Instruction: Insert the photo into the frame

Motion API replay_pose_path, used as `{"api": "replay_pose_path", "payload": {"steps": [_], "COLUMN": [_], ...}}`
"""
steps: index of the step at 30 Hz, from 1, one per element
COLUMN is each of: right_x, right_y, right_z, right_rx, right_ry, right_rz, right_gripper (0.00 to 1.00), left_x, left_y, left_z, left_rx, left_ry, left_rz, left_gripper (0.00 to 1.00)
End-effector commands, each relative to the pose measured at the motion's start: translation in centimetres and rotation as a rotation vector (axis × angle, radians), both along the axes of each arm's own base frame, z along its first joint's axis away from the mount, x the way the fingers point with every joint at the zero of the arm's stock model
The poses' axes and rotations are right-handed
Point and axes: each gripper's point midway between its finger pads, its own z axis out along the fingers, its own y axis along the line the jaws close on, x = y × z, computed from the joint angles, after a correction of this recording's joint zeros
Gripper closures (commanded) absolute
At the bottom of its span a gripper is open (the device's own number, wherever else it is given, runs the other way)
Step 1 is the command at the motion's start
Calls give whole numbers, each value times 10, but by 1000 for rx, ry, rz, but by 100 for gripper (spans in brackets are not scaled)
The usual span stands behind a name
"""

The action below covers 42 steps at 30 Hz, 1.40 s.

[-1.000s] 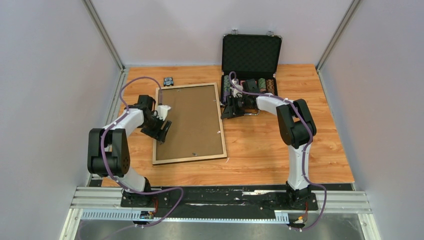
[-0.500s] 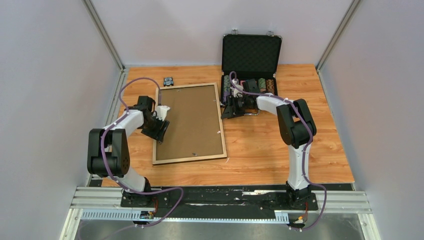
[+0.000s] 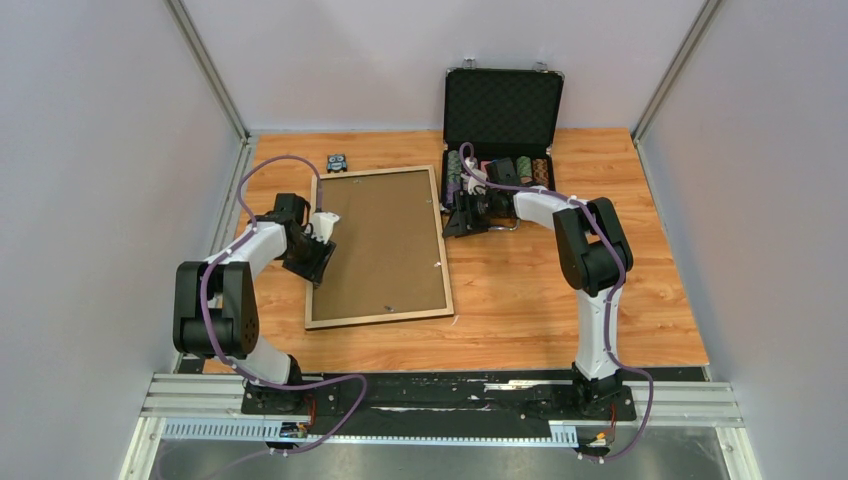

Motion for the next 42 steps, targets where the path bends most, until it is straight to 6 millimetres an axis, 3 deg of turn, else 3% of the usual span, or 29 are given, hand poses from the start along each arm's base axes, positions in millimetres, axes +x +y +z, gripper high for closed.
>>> {"api": "replay_pose_path", "payload": {"steps": [1, 18, 27, 34, 42], "right_x": [2, 2, 1, -1, -7], "right_y": [-5, -6, -4, -1, 13], "right_z": [-12, -12, -10, -5, -7], "right_rx": [-24, -26, -17, -19, -64], "right_ry": [12, 10, 11, -1, -44], "right_rz": [-8, -9, -2, 4, 39], "right_gripper": [50, 50, 49, 48, 48], "left_x": [-11, -14, -9, 5, 11], "left_y": [4, 4, 3, 9, 12], "left_z": [-3, -1, 13, 47, 73], "left_rx": [26, 26, 23, 56, 65], "left_ry": [23, 30, -1, -143, -225], "left_rz": [-34, -50, -49, -9, 22], "left_gripper": [47, 52, 25, 2, 0]}}
